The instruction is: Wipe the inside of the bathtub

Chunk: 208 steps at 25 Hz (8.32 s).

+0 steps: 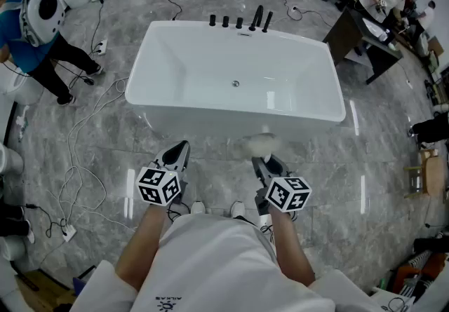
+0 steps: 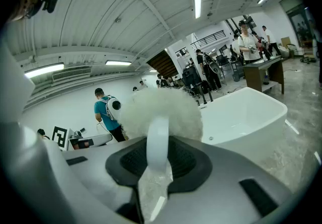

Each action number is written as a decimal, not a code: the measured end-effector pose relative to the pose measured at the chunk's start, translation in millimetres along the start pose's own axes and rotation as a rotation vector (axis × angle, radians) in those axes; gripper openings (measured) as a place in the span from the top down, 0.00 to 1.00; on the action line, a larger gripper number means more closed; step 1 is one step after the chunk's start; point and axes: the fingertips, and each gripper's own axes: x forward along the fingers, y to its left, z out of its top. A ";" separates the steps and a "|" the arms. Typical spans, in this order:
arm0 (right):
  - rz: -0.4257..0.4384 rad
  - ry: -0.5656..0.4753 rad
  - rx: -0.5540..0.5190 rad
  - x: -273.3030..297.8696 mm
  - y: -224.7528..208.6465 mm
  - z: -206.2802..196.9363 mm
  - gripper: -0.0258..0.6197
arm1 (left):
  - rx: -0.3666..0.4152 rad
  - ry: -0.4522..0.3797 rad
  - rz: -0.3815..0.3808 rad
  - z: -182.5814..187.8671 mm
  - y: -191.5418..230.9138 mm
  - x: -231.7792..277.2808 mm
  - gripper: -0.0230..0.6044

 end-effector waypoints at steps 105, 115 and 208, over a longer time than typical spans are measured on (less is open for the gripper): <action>-0.343 -0.191 0.070 193.4 -315.5 248.1 0.80 | 0.224 0.182 -0.524 137.4 -65.2 512.9 0.94; -0.498 -0.232 0.091 159.4 -348.2 253.4 0.80 | 0.249 0.228 -0.646 128.0 -97.0 541.5 0.95; -0.472 0.016 -0.135 522.9 -1039.2 288.8 0.81 | 0.339 0.202 -0.153 -46.9 -60.4 1046.9 0.94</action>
